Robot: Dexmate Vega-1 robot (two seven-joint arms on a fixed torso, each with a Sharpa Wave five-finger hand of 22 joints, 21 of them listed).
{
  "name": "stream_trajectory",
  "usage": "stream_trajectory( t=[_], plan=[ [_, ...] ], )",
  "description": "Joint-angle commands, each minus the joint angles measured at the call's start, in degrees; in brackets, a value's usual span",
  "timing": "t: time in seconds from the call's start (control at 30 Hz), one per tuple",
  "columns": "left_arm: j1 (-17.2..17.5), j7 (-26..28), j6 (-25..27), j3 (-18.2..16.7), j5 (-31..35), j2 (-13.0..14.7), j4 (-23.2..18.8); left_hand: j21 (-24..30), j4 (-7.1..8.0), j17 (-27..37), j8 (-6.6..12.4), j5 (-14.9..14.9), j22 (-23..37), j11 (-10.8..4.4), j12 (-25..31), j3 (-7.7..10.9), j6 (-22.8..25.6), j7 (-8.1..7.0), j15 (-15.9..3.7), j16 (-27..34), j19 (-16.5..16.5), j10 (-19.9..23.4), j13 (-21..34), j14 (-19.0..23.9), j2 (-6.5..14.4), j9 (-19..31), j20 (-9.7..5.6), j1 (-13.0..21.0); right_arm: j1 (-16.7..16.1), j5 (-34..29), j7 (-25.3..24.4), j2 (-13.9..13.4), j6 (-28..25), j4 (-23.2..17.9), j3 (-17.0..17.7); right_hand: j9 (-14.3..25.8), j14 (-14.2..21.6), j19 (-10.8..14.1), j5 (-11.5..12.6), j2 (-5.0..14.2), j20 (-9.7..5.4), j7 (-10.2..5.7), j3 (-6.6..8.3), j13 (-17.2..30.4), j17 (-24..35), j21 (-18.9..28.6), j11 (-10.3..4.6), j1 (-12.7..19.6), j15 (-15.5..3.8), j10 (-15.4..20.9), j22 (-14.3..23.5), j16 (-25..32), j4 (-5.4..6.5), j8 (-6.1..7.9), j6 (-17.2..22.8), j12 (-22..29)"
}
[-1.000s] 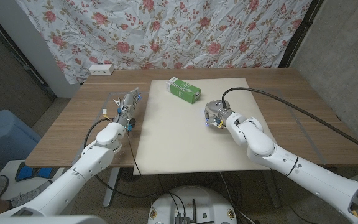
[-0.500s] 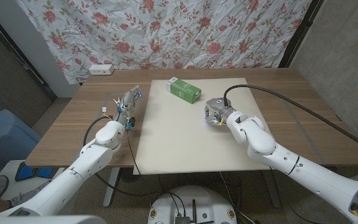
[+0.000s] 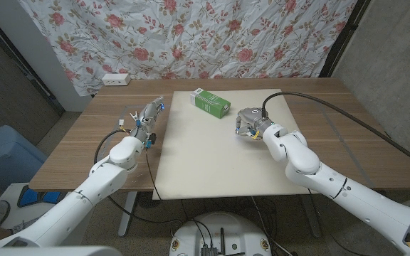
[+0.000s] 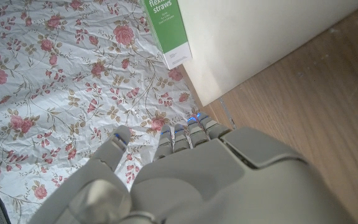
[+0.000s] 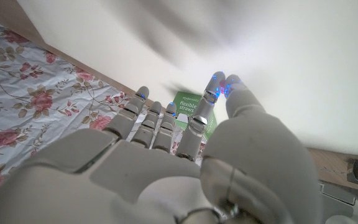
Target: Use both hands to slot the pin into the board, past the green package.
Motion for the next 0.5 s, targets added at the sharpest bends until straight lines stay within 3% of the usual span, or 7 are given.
stream_trajectory(
  t=[0.03, 0.5],
  plan=[
    [0.7, 0.1, 2.1, 0.7, 2.2, 1.8, -3.1, 0.5, -0.24, 0.1, 0.37, -0.1, 0.3, -0.1, 0.3, 0.29, 0.8, -0.02, 0.07, 0.1, 0.7, 0.3, 0.2, 0.6, 5.1, 0.3, -0.28, 0.7, -1.2, 5.4, -3.3, -0.6, -2.1, -1.7, 2.2, 0.1, 0.3, 0.4, 0.3, 0.52, -0.05, -1.55, 0.32, 0.0, 0.1, -0.1, -0.1, 0.7, -0.15, 0.0, 0.1, 0.4, -0.56, -0.12, 1.4, 0.0],
    [0.5, 1.1, 5.5, 2.6, 8.5, 4.8, -7.0, 0.5, -0.3, 0.1, 0.61, -0.1, 0.3, -0.55, 0.6, 0.32, 2.2, -0.27, -0.45, 0.1, 0.9, 1.5, 0.2, 0.6, 5.2, 0.3, -0.43, 0.7, -3.6, 16.6, -12.8, -1.3, -1.5, -1.8, 5.7, -0.1, 0.5, 0.7, 0.3, 0.47, -0.02, -1.52, 0.4, 0.0, 0.1, 0.0, -0.2, 1.5, -0.28, 0.7, 0.1, 0.5, -0.96, -0.28, 1.5, 0.1]
  ],
)
